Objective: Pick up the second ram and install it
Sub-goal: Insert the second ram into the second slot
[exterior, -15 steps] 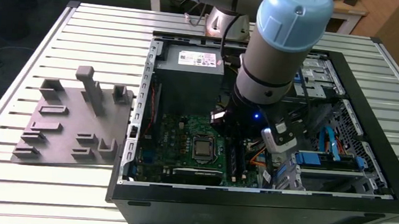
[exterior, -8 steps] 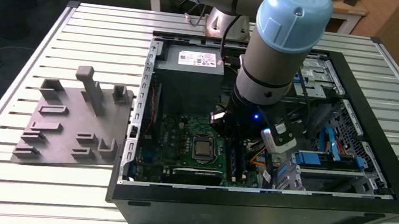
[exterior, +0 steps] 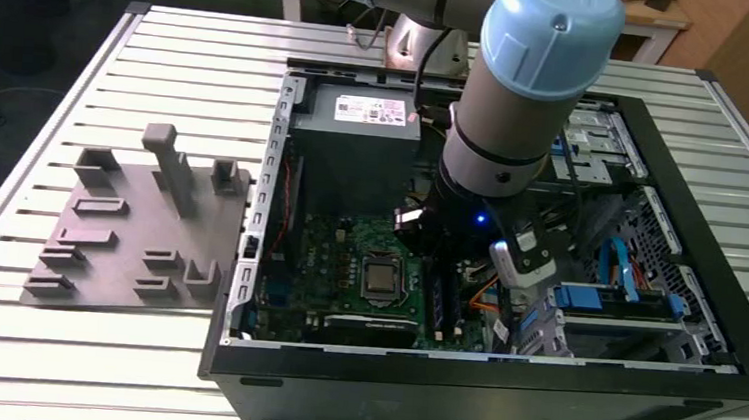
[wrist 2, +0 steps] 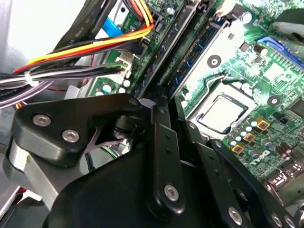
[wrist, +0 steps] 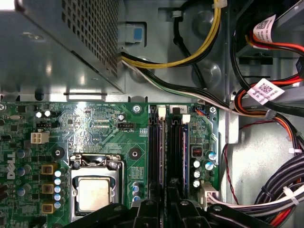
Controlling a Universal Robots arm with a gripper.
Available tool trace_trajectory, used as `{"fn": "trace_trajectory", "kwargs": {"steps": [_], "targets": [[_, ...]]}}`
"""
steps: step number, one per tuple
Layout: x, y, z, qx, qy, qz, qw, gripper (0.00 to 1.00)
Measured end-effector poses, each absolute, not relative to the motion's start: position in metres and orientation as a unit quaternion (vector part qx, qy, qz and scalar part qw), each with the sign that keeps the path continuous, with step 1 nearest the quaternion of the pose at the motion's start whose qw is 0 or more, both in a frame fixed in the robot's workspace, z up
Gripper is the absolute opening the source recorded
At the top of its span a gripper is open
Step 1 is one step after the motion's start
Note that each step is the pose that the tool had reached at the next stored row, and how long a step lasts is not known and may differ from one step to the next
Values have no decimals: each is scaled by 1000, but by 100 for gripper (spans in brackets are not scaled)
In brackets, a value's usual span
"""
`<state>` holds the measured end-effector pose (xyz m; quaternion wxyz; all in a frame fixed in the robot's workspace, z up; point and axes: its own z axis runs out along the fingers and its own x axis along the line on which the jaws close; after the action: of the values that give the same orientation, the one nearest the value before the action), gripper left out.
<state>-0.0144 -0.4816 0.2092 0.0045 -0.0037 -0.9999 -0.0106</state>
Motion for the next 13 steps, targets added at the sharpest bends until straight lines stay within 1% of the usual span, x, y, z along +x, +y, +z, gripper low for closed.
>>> {"fn": "trace_trajectory", "kwargs": {"steps": [2,8,10,11,12,13], "targets": [[-14,-482,213,-4,-1000,-11,4,21],[-14,-482,236,-4,-1000,-11,4,21],[-14,-481,244,-4,-1000,-11,4,20],[-14,-481,247,-4,-1000,-11,4,13],[-14,-481,250,-4,-1000,-11,4,13],[-14,-481,253,-4,-1000,-11,4,11]]}}
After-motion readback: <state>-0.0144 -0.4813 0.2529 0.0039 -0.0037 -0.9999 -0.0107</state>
